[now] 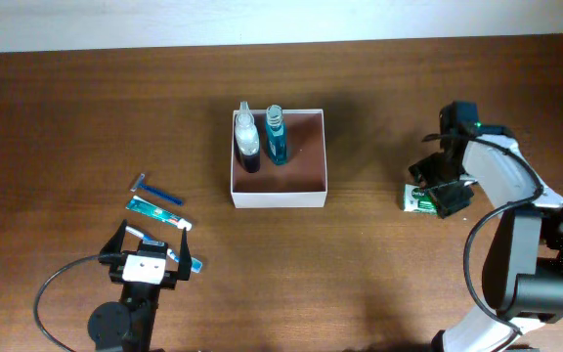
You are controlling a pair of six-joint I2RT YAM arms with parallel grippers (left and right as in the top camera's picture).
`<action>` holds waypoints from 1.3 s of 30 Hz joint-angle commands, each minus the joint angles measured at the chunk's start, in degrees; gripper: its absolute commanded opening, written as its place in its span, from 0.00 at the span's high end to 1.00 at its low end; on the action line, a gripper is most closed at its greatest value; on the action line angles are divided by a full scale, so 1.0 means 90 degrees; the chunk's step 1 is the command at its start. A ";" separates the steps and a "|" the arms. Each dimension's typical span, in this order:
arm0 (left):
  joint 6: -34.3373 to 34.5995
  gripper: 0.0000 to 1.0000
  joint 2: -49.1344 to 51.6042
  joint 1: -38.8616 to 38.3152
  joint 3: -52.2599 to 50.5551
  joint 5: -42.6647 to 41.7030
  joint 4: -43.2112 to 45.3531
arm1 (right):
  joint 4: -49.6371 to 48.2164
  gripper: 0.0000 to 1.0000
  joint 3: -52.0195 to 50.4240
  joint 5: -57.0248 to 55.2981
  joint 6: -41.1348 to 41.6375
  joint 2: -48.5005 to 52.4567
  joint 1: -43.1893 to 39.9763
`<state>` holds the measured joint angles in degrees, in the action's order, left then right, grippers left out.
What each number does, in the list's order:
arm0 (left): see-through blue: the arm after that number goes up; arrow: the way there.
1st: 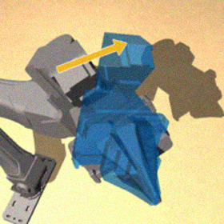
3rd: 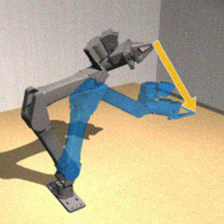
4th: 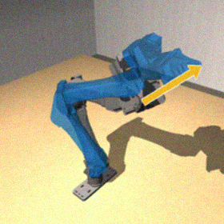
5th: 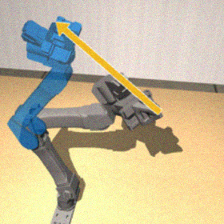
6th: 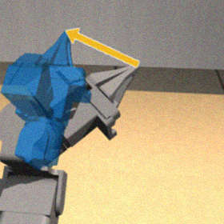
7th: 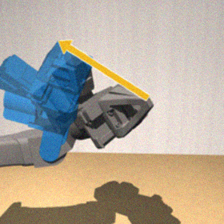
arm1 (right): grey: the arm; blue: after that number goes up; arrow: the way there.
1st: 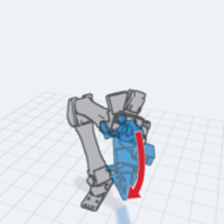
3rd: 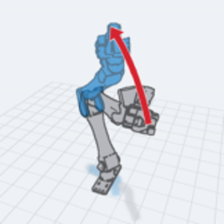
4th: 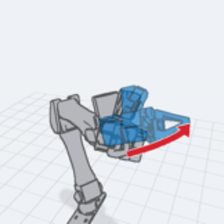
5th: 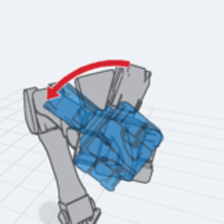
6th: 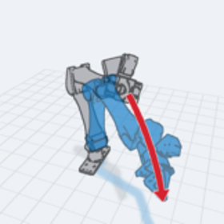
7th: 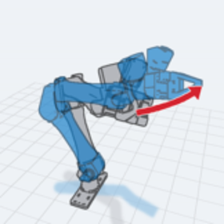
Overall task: Pack container
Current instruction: 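Move the right gripper to the green Dettol soap bar and grasp it, then carry the soap bar into the box and release it beside the bottles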
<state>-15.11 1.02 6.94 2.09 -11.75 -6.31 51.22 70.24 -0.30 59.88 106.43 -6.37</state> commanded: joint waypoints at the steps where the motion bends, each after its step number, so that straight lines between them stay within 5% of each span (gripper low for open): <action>1: 0.0104 0.00 -0.0002 0.0041 -0.0036 0.0022 0.0002 | -0.0408 0.22 -0.0345 0.0182 0.0265 -0.0022 0.0041; 20: 0.0104 0.01 -0.0002 0.0041 -0.0036 0.0022 0.0002 | -0.1183 0.27 -0.0903 -0.0039 -0.0039 -0.0017 0.0039; 31: 0.0104 0.01 -0.0002 0.0041 -0.0036 0.0022 0.0002 | -0.1848 0.50 -0.0986 0.0192 -0.1911 -0.0017 0.0039; 39: 0.0104 0.01 -0.0002 0.0041 -0.0036 0.0022 0.0002 | -0.1834 0.57 -0.0648 0.0500 -0.3322 -0.0036 0.0039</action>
<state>-15.11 1.02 6.94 2.09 -11.77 -6.33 34.35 62.74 1.69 37.93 105.65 -6.24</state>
